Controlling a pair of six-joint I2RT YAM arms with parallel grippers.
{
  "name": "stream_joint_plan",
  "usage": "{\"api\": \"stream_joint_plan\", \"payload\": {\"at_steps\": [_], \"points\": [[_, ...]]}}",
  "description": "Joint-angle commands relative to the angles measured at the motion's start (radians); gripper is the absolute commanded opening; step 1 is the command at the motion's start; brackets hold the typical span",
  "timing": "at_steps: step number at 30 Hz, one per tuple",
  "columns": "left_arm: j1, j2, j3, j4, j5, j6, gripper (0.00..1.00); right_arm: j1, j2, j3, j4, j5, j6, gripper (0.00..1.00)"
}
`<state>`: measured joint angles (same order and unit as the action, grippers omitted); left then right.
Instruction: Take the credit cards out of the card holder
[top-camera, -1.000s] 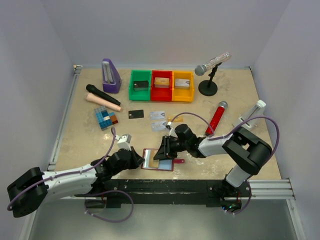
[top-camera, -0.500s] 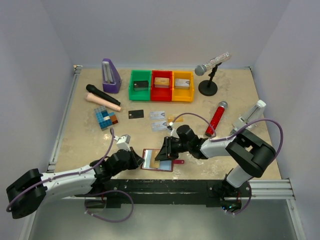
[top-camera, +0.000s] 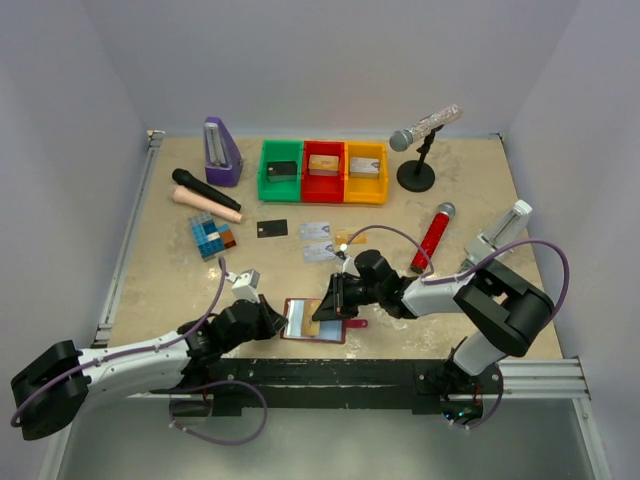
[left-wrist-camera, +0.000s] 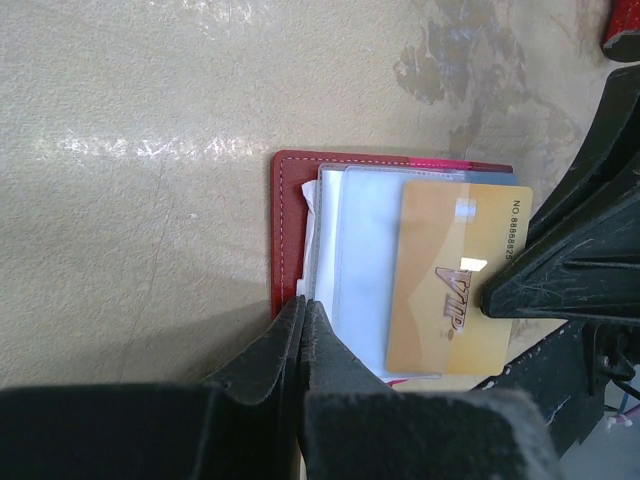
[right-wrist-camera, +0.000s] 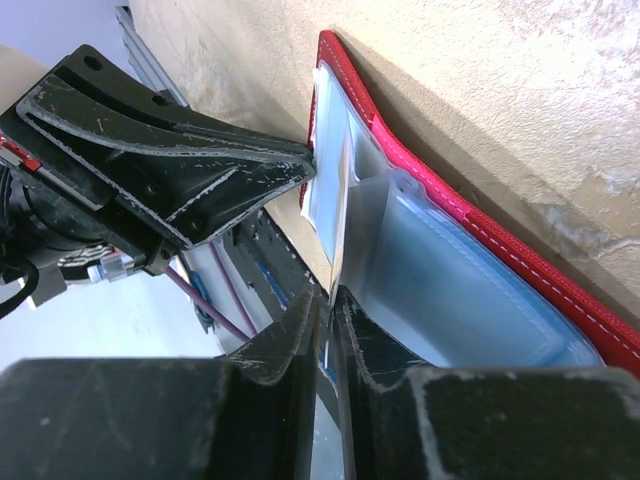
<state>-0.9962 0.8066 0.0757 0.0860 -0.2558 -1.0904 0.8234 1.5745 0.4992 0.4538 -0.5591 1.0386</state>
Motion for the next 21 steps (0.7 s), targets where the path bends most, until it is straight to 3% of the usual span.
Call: {"api": "stream_joint_plan", "payload": {"at_steps": [1, 6, 21], "points": [[-0.004, -0.004, -0.028, -0.083, -0.022, 0.0, 0.0, -0.007, -0.037, -0.002, 0.003, 0.021, -0.015, 0.13], [-0.004, -0.021, -0.028, -0.083, -0.022, 0.001, 0.0, -0.01, -0.039, -0.007, -0.027, 0.039, -0.018, 0.0], [-0.004, -0.056, -0.021, -0.134, -0.023, 0.004, 0.0, -0.035, -0.126, 0.009, -0.243, 0.123, -0.08, 0.0]]}}
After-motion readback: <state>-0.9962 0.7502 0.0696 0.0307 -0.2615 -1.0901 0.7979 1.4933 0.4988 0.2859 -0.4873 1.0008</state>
